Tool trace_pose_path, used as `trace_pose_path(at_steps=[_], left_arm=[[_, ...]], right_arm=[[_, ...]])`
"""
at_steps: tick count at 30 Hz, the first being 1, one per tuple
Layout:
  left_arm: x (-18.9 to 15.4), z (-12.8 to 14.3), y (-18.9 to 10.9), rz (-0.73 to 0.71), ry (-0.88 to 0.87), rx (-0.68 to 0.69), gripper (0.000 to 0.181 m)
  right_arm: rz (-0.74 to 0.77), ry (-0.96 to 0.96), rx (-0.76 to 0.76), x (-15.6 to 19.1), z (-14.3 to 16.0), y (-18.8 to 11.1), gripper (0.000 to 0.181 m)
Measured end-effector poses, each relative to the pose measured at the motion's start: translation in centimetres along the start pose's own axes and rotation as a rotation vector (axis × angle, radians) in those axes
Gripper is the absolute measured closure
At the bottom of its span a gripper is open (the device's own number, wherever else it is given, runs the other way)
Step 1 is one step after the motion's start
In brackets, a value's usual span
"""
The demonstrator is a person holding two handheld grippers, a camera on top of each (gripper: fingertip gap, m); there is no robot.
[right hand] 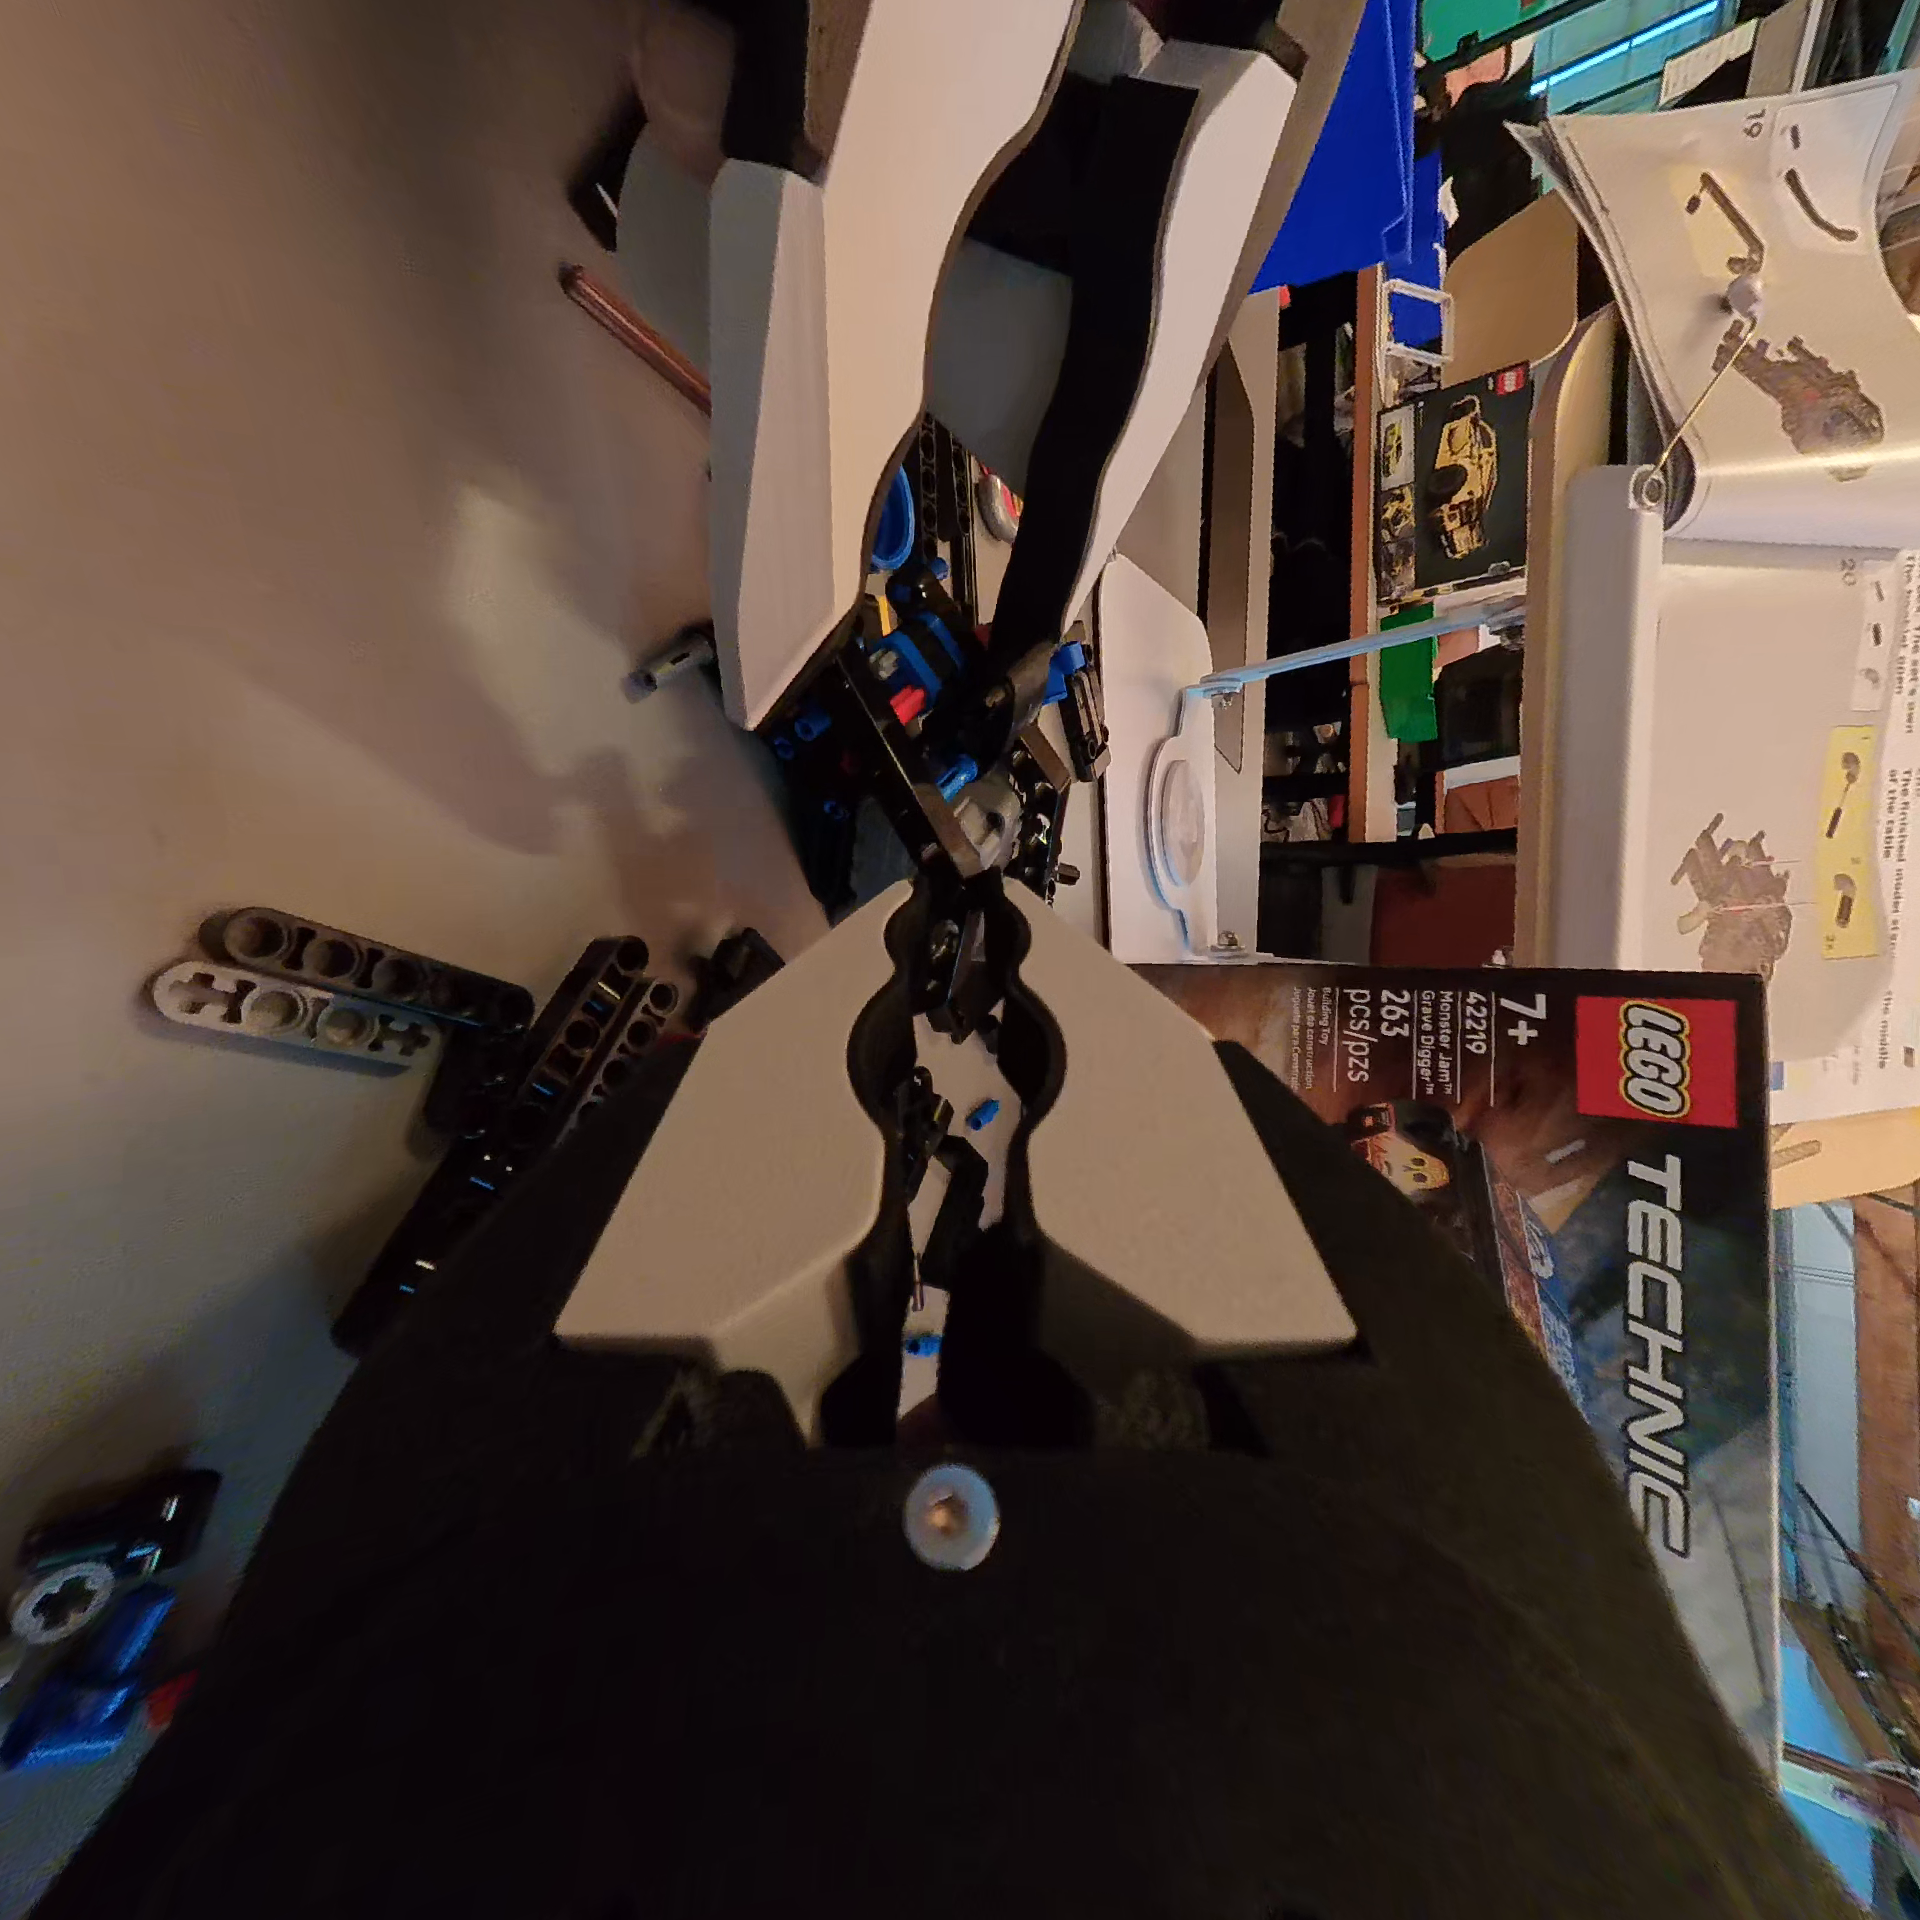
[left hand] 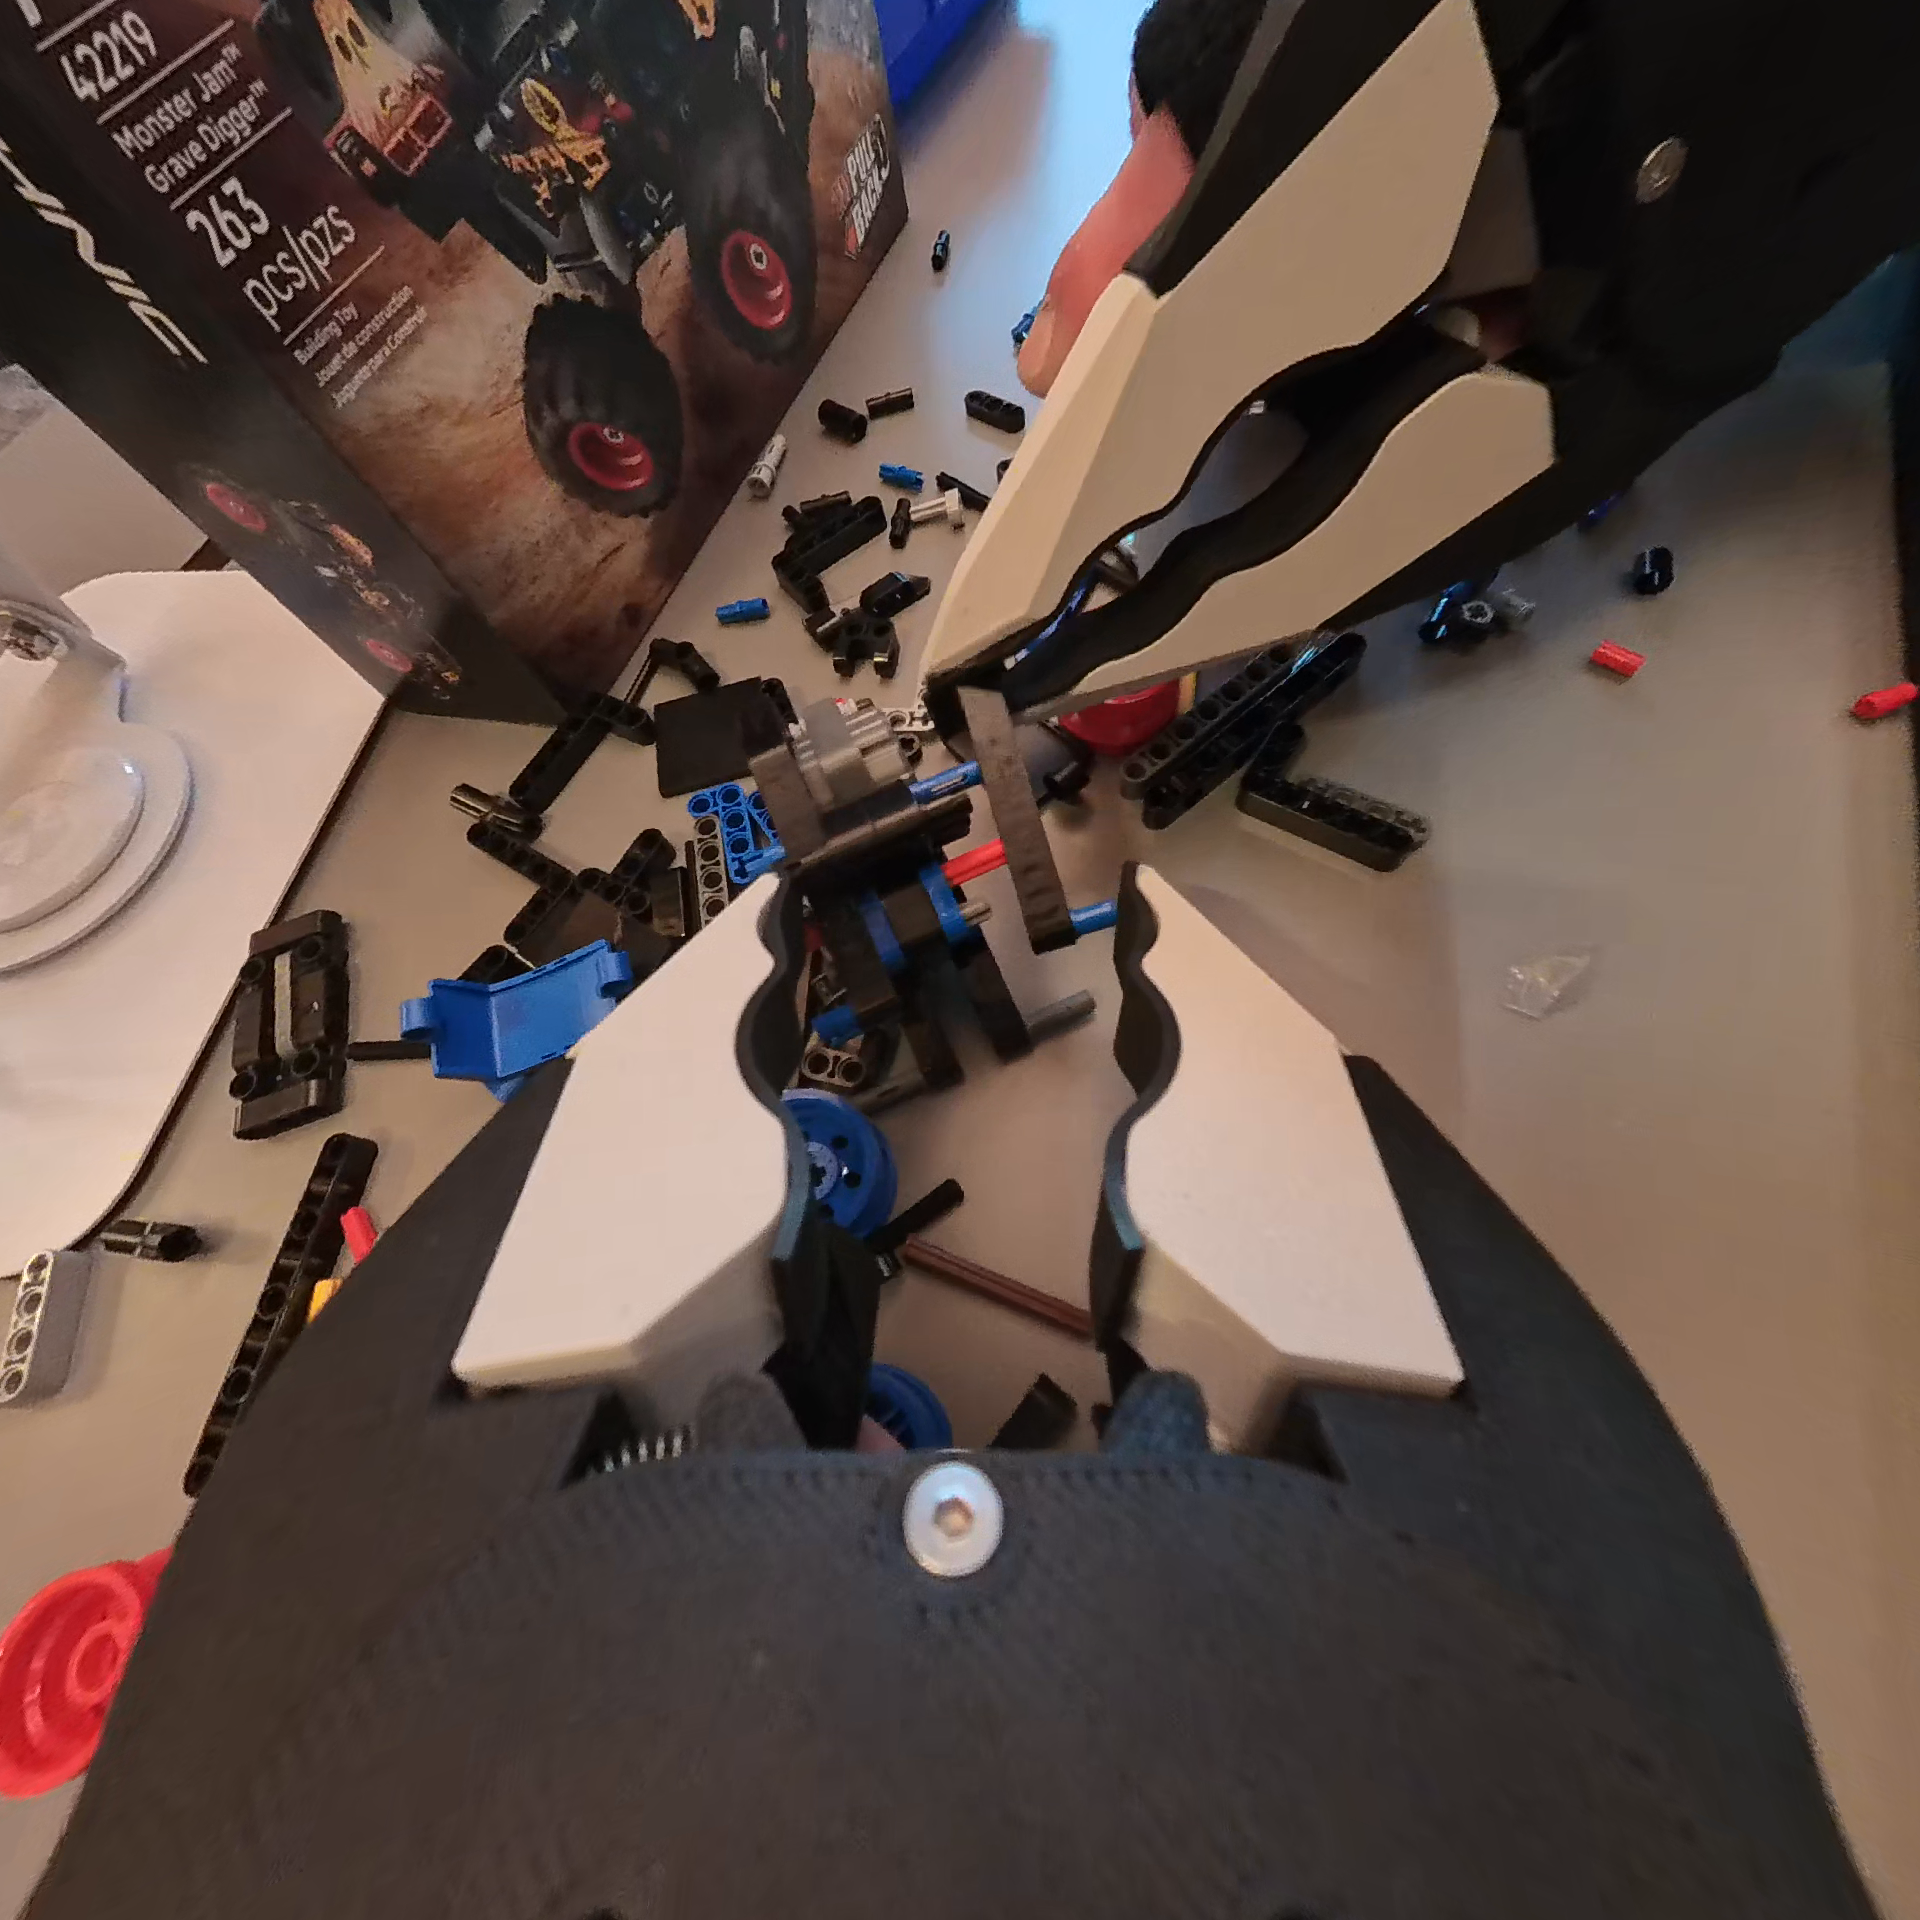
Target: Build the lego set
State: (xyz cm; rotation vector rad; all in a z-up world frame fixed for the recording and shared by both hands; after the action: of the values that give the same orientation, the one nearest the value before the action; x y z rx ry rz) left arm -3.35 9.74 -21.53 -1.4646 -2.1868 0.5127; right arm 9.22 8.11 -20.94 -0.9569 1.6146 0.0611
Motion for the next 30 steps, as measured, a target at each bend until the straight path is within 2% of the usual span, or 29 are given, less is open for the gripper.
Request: trace_pose_path(at_steps=[5,12,21,23,30], left_arm=[[0.0,0.0,0.0,0.000,0.018,0.005,0.123],[-0.1,-0.4,0.4,-0.005,0.037,0.066,0.109],[0.4,-1.0,0.7,-0.051,0.039,0.107,0.120],[0.7,-0.9,0.7,-0.075,0.045,0.105,0.129],[0.7,-0.9,0.8,-0.083,0.041,0.095,0.130]], right_arm=[[-0.008,-0.004,0.018,-0.1,-0.3,-0.2,0.174],[-0.026,0.012,0.037,-0.2,-0.2,-0.2,0.174],[-0.009,0.050,0.027,-0.3,-0.2,0.0,0.174],[-0.008,0.051,0.028,-0.3,-0.2,0.1,0.174],[-0.004,0.066,0.021,-0.3,0.0,0.3,0.174]])
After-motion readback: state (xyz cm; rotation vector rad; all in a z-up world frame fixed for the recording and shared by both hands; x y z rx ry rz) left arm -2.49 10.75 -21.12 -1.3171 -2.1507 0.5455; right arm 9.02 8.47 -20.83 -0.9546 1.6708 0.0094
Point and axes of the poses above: each gripper's, where its closed fingertips meet, y out along the fingers, z out of its underside, x = y × z across the jaws, the point moved 8 cm from there along -y, back along the fingers, and after that the axes turned 1 degree about y, right-handed, at the moved point
